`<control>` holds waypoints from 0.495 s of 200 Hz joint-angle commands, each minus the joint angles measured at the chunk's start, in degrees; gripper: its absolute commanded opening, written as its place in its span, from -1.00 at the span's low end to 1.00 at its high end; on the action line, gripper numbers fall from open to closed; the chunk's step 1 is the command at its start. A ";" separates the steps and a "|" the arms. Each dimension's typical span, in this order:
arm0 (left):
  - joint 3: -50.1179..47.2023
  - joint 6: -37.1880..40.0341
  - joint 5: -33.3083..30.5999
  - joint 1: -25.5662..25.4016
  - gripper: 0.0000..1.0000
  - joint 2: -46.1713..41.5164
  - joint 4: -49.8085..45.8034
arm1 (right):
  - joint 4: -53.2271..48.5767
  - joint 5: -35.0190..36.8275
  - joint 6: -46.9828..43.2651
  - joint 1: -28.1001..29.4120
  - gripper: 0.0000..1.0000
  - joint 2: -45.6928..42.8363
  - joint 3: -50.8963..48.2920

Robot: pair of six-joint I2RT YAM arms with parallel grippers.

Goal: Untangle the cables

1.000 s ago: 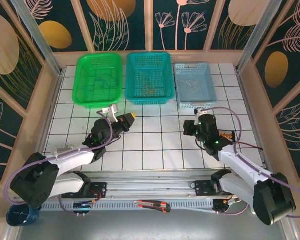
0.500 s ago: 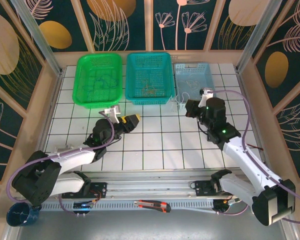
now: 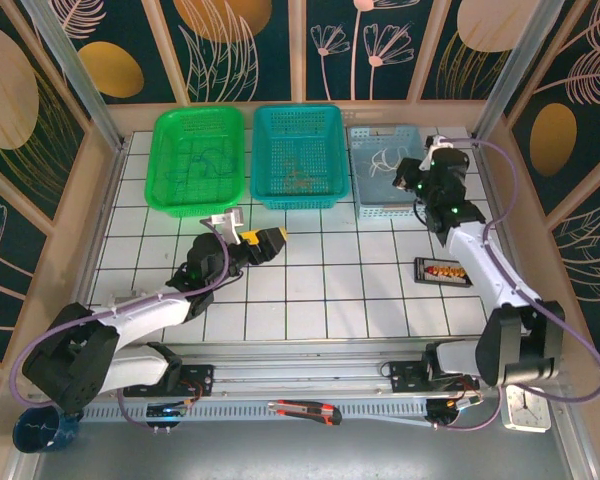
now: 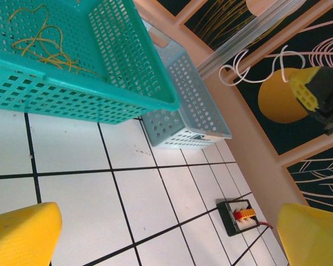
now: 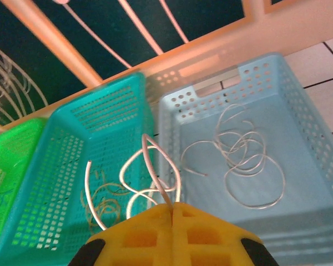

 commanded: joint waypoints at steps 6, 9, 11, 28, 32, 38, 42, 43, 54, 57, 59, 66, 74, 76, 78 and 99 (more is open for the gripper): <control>0.38 0.73 0.25 0.34 0.98 -1.54 -0.63 | 3.20 -1.62 0.74 -2.44 -1.00 3.51 3.95; 0.29 0.65 0.36 0.29 0.98 -1.53 -0.57 | 3.40 -1.58 0.91 -2.76 -1.00 4.05 4.18; 0.27 0.56 0.41 0.29 0.98 -1.55 -0.50 | 3.60 -1.58 1.05 -2.92 -1.00 4.42 4.30; -0.08 0.01 1.10 0.30 0.98 -1.61 0.14 | 4.51 -1.78 2.24 -4.47 -1.00 7.91 5.50; -0.15 -0.12 1.20 0.25 0.98 -1.61 0.16 | 4.63 -1.84 2.49 -4.80 -1.00 8.82 5.88; -0.17 -0.12 1.28 0.28 0.98 -1.75 0.16 | 4.83 -1.93 2.89 -5.14 -1.00 10.14 6.28; -0.16 -0.15 1.46 0.36 0.98 -1.79 0.14 | 5.04 -2.01 3.18 -5.33 -1.00 11.07 6.59; -0.16 -0.15 1.49 0.32 0.98 -1.79 0.14 | 5.13 -2.01 3.21 -5.35 -1.00 11.32 6.66; -0.13 -0.15 1.51 0.29 0.98 -2.12 -0.11 | 5.62 -2.08 3.50 -5.62 -1.00 13.74 7.41; -0.09 -0.15 1.51 0.30 0.98 -2.22 -0.20 | 5.84 -2.17 3.61 -5.56 -1.00 14.36 7.57; -0.13 -0.19 1.51 0.32 0.98 -2.34 -0.32 | 6.01 -2.23 3.59 -5.55 -1.00 14.76 7.67; -0.11 -0.15 1.39 0.35 0.98 -2.64 -0.54 | 6.50 -2.61 3.60 -5.57 -1.00 16.21 8.07; -0.26 -0.09 1.17 0.28 0.98 -3.13 -0.93 | 6.91 -3.25 3.67 -5.58 -1.00 17.66 8.59; -0.26 -0.07 1.12 0.29 0.98 -3.25 -1.05 | 6.96 -3.42 3.54 -5.63 -0.97 18.11 8.76; -0.26 -0.06 1.09 0.22 0.98 -3.45 -1.14 | 7.04 -3.66 3.51 -5.59 -0.92 18.50 8.83; -0.54 0.11 0.49 0.30 0.98 -4.62 -2.26 | 7.99 -5.59 2.49 -5.60 0.00 20.84 9.99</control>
